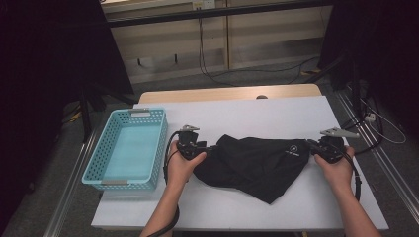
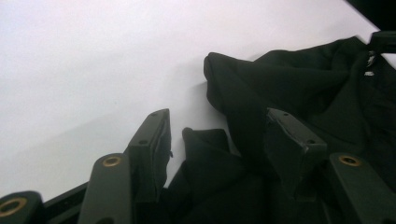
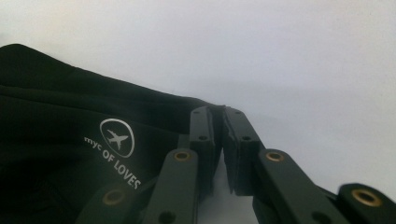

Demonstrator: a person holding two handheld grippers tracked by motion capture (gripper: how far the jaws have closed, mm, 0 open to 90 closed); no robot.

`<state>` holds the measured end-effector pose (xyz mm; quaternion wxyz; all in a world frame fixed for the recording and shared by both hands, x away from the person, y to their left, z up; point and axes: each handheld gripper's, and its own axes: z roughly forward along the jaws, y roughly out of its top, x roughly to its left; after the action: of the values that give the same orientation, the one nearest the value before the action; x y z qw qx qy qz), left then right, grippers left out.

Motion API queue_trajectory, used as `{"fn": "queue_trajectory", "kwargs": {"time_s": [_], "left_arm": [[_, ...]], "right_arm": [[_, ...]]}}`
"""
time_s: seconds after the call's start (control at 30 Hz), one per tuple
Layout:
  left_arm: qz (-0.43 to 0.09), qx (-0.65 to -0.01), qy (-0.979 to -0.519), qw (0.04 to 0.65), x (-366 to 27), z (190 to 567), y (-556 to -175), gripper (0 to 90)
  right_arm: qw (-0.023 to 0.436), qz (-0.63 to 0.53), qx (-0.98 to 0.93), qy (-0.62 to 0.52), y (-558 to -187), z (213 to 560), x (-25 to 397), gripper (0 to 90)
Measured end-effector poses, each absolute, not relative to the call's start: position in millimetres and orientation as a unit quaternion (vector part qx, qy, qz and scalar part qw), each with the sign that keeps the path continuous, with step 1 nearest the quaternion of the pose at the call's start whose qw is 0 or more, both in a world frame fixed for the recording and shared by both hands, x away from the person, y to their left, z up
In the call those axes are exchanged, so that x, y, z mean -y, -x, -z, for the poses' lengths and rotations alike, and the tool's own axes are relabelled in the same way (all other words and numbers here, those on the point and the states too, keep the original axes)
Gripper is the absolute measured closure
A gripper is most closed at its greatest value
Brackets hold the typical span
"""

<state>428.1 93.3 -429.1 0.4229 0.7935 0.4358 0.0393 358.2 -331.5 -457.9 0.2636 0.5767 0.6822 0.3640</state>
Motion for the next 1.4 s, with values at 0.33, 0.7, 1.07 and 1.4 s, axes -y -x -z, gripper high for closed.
{"fn": "queue_trajectory", "kwargs": {"time_s": [0.33,0.7,1.07,1.4], "left_arm": [[0.003,-0.418,-0.813,0.405,-69,445,-431,78.8],[-0.010,-0.433,-0.801,0.413,-101,416,-422,87.0],[-0.005,-0.439,-0.799,0.412,-101,425,-422,86.9],[-0.013,-0.458,-0.788,0.411,-99,436,-427,85.6]], "right_arm": [[0.281,-0.367,-0.699,-0.546,-357,452,321,72.4],[0.249,-0.346,-0.727,-0.538,-368,463,310,69.0],[0.275,-0.364,-0.718,-0.526,-370,458,305,89.9],[0.314,-0.368,-0.694,-0.533,-371,455,307,77.8]]}}
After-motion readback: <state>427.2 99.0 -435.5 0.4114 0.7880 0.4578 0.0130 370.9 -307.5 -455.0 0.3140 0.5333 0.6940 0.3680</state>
